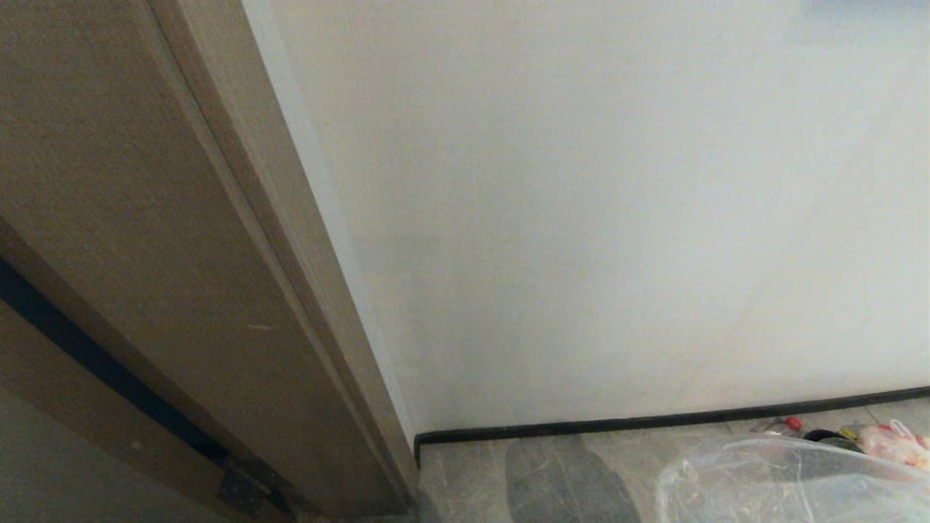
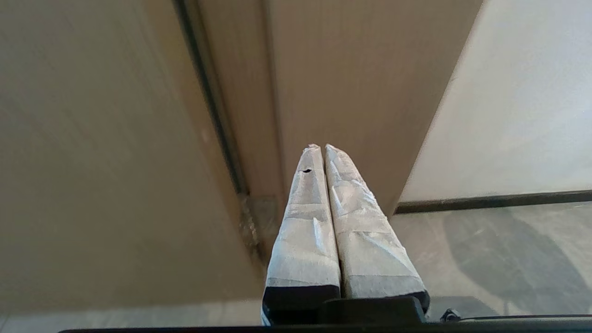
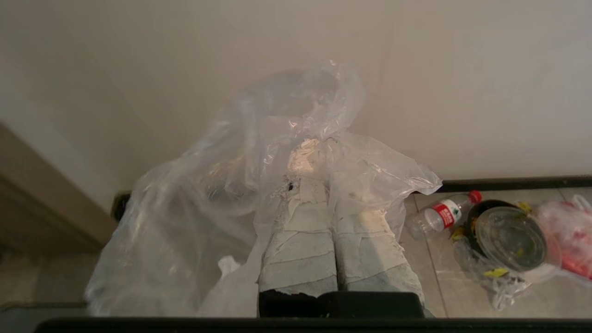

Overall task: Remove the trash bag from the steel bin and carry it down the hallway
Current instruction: Put the trash bag at the door

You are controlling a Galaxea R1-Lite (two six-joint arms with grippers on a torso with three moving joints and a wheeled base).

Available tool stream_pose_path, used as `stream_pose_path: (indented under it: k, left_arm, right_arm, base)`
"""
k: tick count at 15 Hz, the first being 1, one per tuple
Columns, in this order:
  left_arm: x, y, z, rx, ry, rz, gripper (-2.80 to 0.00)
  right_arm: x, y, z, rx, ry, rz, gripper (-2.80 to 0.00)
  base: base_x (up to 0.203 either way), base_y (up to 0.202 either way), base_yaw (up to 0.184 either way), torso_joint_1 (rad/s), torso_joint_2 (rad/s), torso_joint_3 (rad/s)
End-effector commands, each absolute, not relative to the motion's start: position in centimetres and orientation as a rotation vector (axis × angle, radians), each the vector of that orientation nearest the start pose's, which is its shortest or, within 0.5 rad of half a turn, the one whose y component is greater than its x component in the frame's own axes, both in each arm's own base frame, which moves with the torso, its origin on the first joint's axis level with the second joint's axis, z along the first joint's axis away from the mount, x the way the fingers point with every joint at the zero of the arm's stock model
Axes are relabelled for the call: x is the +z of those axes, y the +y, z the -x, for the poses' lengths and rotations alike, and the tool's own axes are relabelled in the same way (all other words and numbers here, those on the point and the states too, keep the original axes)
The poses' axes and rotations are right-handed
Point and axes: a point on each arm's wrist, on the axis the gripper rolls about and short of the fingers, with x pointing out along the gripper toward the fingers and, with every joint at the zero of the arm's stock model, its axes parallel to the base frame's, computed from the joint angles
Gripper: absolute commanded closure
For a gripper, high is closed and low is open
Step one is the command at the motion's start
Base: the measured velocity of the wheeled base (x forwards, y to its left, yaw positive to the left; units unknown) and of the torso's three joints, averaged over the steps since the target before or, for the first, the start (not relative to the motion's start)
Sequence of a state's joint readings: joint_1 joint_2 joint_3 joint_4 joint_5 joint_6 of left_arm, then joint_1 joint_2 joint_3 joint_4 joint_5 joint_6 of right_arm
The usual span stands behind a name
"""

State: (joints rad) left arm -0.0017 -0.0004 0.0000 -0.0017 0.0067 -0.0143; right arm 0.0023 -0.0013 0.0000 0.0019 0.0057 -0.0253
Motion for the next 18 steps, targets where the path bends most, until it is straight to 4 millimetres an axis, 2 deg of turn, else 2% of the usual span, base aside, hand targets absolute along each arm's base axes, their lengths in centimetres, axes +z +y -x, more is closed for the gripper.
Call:
stream_pose_path:
  k: [1, 18]
  left_arm:
    - [7.52, 0.02, 2.27, 0.006, 0.0, 0.015, 0.0]
    - [7.52, 0.02, 2.27, 0.006, 0.0, 0.014, 0.0]
  right_arm:
    - [7.47, 0.01, 2.27, 0.009, 0.004, 0.026, 0.0]
    - [7.53, 0.0, 2.28, 0.008, 0.001, 0.023, 0.0]
  base:
    - [0.0, 0.0, 0.0, -0.001, 0.0, -0.188]
    - [0.0, 0.0, 0.0, 0.003, 0.0, -0.185]
